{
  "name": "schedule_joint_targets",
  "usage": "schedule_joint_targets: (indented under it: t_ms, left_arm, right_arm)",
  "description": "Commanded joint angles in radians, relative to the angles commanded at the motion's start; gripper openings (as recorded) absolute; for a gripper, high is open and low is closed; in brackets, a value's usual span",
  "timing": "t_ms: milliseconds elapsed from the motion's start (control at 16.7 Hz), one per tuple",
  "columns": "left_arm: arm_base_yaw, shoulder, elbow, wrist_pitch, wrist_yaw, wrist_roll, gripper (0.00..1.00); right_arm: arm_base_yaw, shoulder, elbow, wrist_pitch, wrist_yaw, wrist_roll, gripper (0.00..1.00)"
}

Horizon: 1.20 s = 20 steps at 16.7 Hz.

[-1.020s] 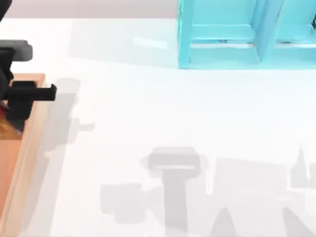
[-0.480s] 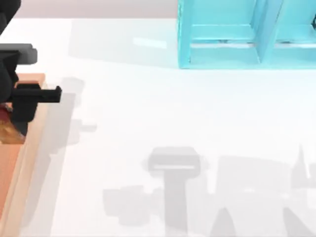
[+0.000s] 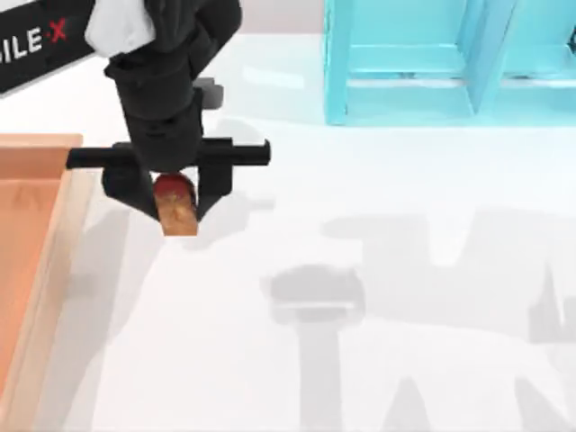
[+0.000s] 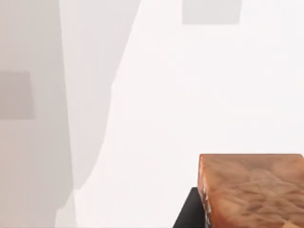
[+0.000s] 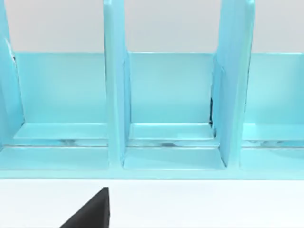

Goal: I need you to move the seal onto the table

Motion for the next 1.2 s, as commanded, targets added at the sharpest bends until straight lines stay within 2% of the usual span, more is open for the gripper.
schedule_joint_targets:
  t_ms: [240, 360, 660, 1200]
  left_arm:
    - [-0.145, 0.191, 0.120, 0.075, 0.002, -0.130, 0.00]
    - [-0.179, 0.226, 0.144, 0.092, 0.000, -0.154, 0.00]
    - [-0.178, 0.227, 0.140, 0.095, 0.001, -0.153, 0.00]
    - [-0.180, 0.272, 0.035, 0.248, 0.001, -0.153, 0.00]
  right_arm:
    - [0.000, 0.000, 0.000, 0.000, 0.000, 0.000, 1.00]
    - [0.000, 0.000, 0.000, 0.000, 0.000, 0.000, 1.00]
    - [0.000, 0.000, 0.000, 0.000, 0.000, 0.000, 1.00]
    - [0.000, 0.000, 0.000, 0.000, 0.000, 0.000, 1.00]
